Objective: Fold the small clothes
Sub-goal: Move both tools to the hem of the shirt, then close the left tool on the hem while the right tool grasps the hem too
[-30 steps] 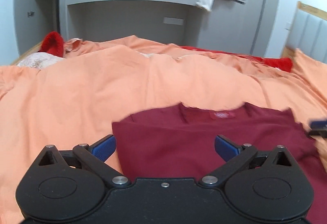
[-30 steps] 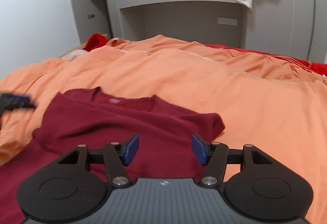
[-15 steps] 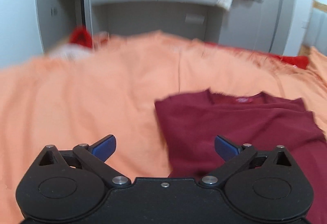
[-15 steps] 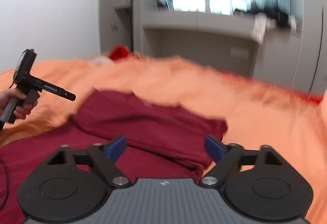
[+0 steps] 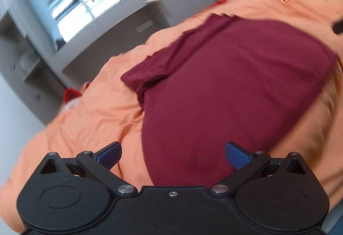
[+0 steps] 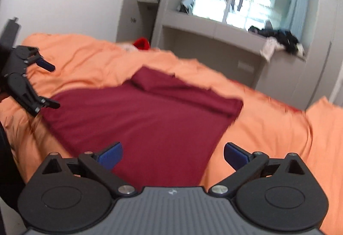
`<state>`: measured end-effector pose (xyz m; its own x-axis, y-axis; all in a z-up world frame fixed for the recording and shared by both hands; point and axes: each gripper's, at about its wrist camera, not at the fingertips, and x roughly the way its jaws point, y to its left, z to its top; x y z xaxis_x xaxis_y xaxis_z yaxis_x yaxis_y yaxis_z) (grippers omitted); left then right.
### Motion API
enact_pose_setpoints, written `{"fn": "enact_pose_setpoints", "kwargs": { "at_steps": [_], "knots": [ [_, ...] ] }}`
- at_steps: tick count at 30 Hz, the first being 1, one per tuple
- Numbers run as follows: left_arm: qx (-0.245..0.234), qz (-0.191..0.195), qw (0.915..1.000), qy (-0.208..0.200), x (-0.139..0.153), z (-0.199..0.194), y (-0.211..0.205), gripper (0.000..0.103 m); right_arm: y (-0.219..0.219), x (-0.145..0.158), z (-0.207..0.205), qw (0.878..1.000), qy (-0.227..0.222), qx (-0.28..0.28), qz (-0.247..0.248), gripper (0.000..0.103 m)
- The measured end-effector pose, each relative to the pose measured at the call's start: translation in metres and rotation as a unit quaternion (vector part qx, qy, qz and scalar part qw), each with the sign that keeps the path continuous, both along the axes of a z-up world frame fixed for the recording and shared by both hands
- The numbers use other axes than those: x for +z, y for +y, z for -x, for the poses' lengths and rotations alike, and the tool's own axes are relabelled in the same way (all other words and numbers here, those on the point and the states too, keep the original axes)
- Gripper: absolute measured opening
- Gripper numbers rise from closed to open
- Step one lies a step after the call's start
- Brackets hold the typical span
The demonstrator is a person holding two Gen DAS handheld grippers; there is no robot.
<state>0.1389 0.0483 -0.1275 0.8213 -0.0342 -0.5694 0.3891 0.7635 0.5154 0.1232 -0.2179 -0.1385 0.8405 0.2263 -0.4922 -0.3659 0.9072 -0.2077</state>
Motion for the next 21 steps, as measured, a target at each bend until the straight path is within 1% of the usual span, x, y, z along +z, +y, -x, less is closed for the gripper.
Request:
{"fn": "enact_pose_setpoints", "kwargs": {
  "at_steps": [4, 9, 11, 12, 15, 16, 17, 18, 19, 20, 21],
  "knots": [
    [-0.024, -0.050, 0.9985, 0.003, -0.018, 0.021, -0.009, 0.103, 0.012, -0.014, 0.015, 1.000, 0.010, 0.005, -0.002, 0.103],
    [-0.053, -0.113, 0.9921, -0.012, -0.043, 0.030, -0.013, 0.102, 0.005, -0.019, 0.005, 0.999, 0.036, -0.004, -0.021, 0.103],
    [-0.058, -0.133, 0.9890, -0.031, -0.052, 0.029, -0.015, 0.103, 0.004, -0.023, 0.001, 0.999, 0.046, -0.014, -0.018, 0.103],
    [-0.056, -0.139, 0.9875, -0.048, -0.055, 0.027, -0.016, 0.103, 0.003, -0.024, -0.001, 0.998, 0.051, -0.019, -0.018, 0.103],
    [-0.056, -0.135, 0.9857, -0.084, -0.054, 0.023, -0.014, 0.102, -0.003, -0.025, 0.001, 0.998, 0.054, -0.031, -0.016, 0.103],
    [-0.061, -0.132, 0.9855, -0.088, -0.054, 0.023, -0.014, 0.098, -0.004, -0.025, 0.003, 0.998, 0.054, -0.035, -0.014, 0.103],
    [-0.066, -0.130, 0.9856, -0.086, -0.054, 0.023, -0.014, 0.091, -0.006, -0.025, 0.004, 0.998, 0.055, -0.039, -0.012, 0.103],
    [-0.071, -0.125, 0.9858, -0.086, -0.054, 0.024, -0.014, 0.088, -0.008, -0.025, 0.006, 0.997, 0.057, -0.042, -0.009, 0.103],
    [-0.074, -0.122, 0.9859, -0.087, -0.054, 0.025, -0.014, 0.080, -0.009, -0.026, 0.009, 0.997, 0.058, -0.044, -0.005, 0.103],
    [-0.077, -0.117, 0.9862, -0.088, -0.054, 0.025, -0.014, 0.070, -0.011, -0.027, 0.010, 0.997, 0.059, -0.045, -0.001, 0.103],
    [-0.079, -0.114, 0.9865, -0.088, -0.053, 0.025, -0.014, 0.062, -0.011, -0.029, 0.012, 0.997, 0.061, -0.047, 0.004, 0.103]
  ]
}}
